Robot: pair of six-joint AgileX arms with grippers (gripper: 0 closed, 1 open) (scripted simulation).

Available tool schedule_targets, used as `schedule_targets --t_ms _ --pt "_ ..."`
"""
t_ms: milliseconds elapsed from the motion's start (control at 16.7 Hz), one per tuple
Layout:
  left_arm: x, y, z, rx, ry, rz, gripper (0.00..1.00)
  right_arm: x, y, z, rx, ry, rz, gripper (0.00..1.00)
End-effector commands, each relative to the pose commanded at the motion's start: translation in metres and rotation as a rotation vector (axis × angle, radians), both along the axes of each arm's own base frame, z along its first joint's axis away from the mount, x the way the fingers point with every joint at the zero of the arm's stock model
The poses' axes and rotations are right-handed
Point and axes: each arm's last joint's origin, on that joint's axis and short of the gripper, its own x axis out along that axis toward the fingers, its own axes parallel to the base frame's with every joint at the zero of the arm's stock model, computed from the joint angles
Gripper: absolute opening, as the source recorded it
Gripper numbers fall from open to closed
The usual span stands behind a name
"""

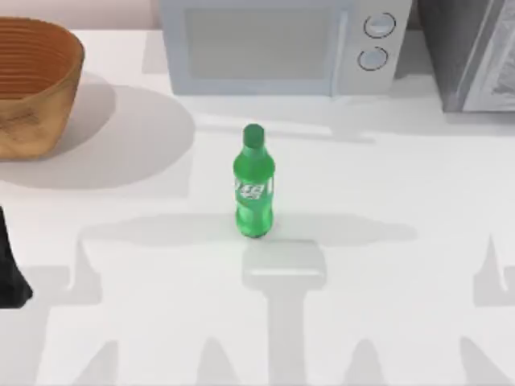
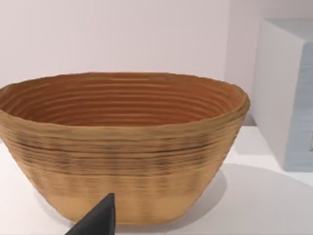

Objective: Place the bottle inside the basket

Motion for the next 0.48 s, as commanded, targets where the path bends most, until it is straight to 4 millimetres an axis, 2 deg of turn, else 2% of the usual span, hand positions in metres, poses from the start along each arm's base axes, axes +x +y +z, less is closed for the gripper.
schedule_targets --t_ms 240,480 --pt "0.002 -0.001 0.002 0.003 -0.001 -0.014 1.0 0.0 0.0 0.0 0.0 0.0 0.0 1.0" --pt "0.013 -0.008 0.012 0.015 -0.003 -0.093 1.0 0.0 0.0 0.0 0.0 0.0 0.0 1.0"
